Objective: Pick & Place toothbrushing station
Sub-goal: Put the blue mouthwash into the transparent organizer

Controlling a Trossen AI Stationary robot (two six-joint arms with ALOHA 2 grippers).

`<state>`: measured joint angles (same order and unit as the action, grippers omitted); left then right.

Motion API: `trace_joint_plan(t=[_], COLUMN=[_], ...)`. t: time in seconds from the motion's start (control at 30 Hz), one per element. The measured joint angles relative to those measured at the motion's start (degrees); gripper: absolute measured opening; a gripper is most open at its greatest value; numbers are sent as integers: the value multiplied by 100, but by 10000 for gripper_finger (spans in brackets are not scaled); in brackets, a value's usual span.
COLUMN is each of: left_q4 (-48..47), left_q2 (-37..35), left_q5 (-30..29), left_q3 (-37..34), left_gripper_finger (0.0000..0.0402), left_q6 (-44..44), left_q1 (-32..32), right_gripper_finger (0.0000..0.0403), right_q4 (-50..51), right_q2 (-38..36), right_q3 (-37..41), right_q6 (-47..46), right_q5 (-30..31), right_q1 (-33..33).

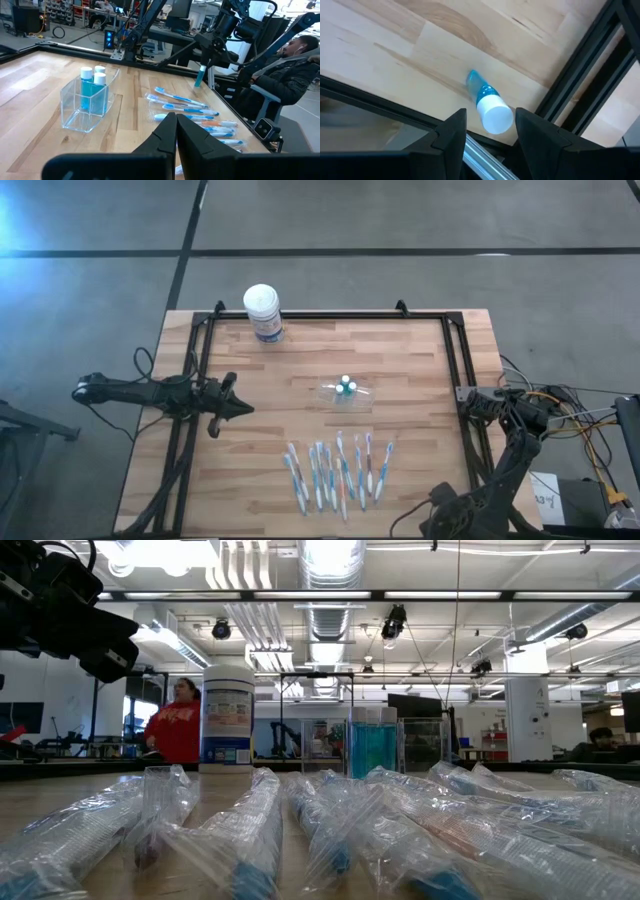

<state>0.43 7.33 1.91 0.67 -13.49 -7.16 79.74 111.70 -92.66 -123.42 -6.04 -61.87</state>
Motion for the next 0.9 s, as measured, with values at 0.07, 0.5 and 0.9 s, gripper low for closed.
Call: trace_joint_plan(t=[0.07, 0.5, 0.9], left_q4=[0, -2, -2], left_q2=[0, 0, -2], left_q5=[0, 0, -2], left_q3=[0, 0, 0], left_gripper_finger=[14, 14, 14], left_q6=[0, -1, -1], left_q1=[-2, -2, 0], right_gripper_finger=[166, 166, 166], right_q4=[53, 35, -303], right_q2=[0, -9, -13], right_q3=[0, 96, 289], right_q6=[0, -2, -6], right_q5=[-25, -44, -42], right_q1=[0, 0, 0])
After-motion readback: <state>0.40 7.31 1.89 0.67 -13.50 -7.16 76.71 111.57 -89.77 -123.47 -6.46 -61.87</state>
